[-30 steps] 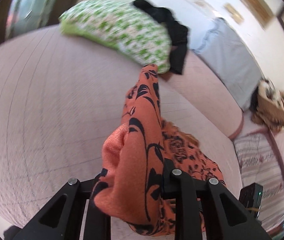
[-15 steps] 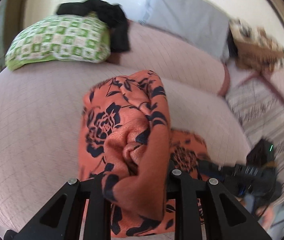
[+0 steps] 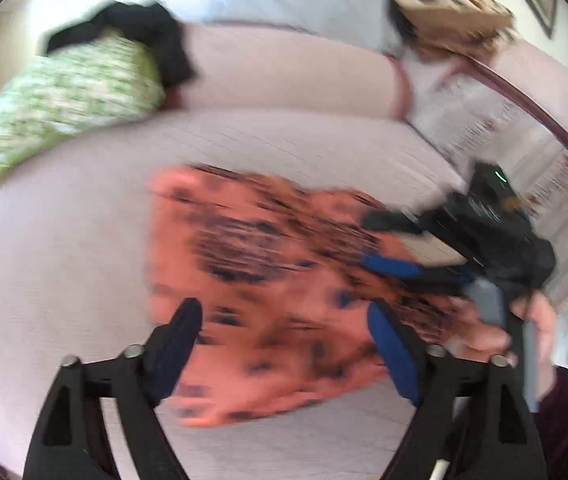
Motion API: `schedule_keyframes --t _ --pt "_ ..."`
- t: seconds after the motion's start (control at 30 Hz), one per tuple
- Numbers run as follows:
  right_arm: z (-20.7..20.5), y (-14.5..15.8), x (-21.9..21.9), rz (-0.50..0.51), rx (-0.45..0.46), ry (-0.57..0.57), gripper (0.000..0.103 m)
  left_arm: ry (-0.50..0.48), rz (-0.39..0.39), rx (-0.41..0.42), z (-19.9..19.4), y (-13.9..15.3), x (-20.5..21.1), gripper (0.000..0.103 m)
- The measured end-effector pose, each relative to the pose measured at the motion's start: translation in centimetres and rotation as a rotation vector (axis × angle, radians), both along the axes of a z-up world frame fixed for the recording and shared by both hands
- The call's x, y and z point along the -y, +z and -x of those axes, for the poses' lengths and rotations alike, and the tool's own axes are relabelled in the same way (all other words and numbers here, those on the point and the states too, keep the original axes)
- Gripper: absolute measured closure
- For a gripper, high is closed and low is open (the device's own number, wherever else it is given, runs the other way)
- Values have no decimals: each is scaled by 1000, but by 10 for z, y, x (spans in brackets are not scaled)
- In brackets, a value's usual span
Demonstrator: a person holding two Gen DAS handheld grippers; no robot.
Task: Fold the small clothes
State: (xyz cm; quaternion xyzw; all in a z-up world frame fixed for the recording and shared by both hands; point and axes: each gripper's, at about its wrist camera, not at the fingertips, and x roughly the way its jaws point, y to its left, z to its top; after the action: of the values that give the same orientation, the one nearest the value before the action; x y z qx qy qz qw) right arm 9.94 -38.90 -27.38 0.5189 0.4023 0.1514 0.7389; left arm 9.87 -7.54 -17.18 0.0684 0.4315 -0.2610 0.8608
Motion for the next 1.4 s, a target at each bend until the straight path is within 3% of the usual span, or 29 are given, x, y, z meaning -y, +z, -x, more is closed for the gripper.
schedule_keyframes --t 0.07,0.23,0.3,0.4,0.47,0.57,0.7,0.8,0.87,0.9,1.0,1.03,1.1,1.13,1.17,1.27,1.33,1.4 --pt "-2 1 -11 43 -11 43 30 73 -32 12 -9 -2 -19 16" --pt "-7 -1 -39 65 -5 132 30 230 -88 -82 -29 -33 -48 16" --pt "-10 -5 -49 55 -8 150 30 223 -148 -112 -28 -50 -41 16" --pt "-12 -7 -62 104 11 125 32 188 -160 -90 -16 -57 -32 16" --pt "-11 -4 -68 168 49 102 67 171 -163 -92 -13 -56 -27 16" --pt "-6 7 -77 324 85 106 76 165 -166 -101 -11 -49 -25 16" --pt "17 49 -82 479 255 34 83 157 -112 -72 -10 -28 -14 16" --pt "50 87 -72 590 372 -84 89 130 -69 -31 -7 -14 2 16" --pt "66 100 -58 635 384 -165 103 92 -83 -24 -1 -13 18 16" --pt "73 103 -48 655 367 -204 103 74 -115 -27 0 -18 28 16" --pt "75 80 -21 625 178 -162 103 3 -258 -84 0 -56 59 16" --pt "78 67 -15 609 119 -178 102 6 -300 -70 2 -63 63 16" --pt "80 47 -3 430 35 -161 98 8 -255 -28 12 -60 58 16" --pt "80 40 2 287 24 -144 98 3 -216 -40 14 -56 53 16" --pt "80 37 4 212 43 -129 98 -6 -171 -65 13 -51 45 16" --pt "73 38 -4 240 64 -109 98 28 -98 -47 8 -35 19 16" --pt "65 35 -12 207 66 -64 98 84 -97 -17 1 -26 0 16" --pt "60 35 -26 247 57 -23 98 126 -98 -28 -7 -28 -13 16"
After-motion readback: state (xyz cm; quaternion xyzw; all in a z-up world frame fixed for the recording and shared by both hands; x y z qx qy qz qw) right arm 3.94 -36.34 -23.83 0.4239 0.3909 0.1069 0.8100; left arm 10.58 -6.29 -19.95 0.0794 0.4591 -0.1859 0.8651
